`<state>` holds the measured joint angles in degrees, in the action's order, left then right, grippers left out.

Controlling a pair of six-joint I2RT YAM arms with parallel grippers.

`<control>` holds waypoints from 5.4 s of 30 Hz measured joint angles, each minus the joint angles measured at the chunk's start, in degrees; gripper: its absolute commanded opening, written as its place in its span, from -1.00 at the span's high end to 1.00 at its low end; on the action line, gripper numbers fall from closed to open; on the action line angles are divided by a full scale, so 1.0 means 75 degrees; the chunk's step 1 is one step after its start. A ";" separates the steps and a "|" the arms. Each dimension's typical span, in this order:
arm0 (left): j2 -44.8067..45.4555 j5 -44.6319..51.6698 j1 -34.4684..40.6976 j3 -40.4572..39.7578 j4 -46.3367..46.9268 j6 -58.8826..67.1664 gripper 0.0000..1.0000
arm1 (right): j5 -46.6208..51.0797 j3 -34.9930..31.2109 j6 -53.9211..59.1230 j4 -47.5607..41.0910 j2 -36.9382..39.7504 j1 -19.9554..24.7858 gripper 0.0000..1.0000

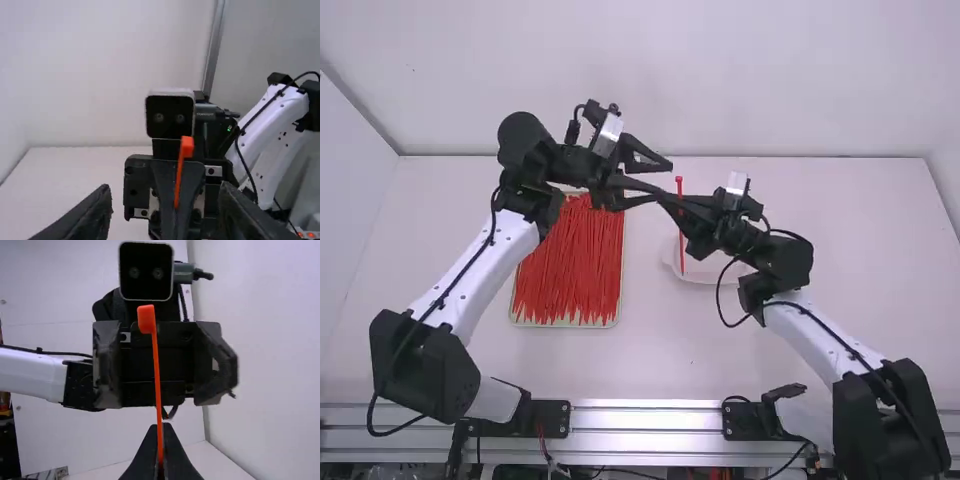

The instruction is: Fasten the cable tie

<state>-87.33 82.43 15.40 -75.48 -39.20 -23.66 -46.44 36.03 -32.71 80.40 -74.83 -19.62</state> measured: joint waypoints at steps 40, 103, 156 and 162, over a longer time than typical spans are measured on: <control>0.0000 -0.0481 0.0411 0.0000 0.0017 -0.0321 0.96 | 0.0216 0.0000 0.0111 -0.0064 0.0000 -0.0108 0.19; -0.0009 -0.0073 -0.0717 -0.1402 0.1081 -0.0883 0.96 | -0.1964 0.0003 0.2005 -0.3756 -0.0009 0.0210 0.25; -0.0009 -0.1757 -0.0973 -0.1402 0.3459 0.0973 -0.98 | 0.3089 0.1495 0.2734 -0.8326 -0.0009 0.2378 1.00; -0.0006 -0.1897 -0.0973 -0.1402 0.3590 0.0997 -0.98 | 0.5627 0.1617 0.2929 -0.8819 -0.0009 0.1282 1.00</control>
<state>-87.37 68.20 8.10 -86.00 -12.27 -16.19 -4.23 48.16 -10.74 14.26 -74.89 -10.00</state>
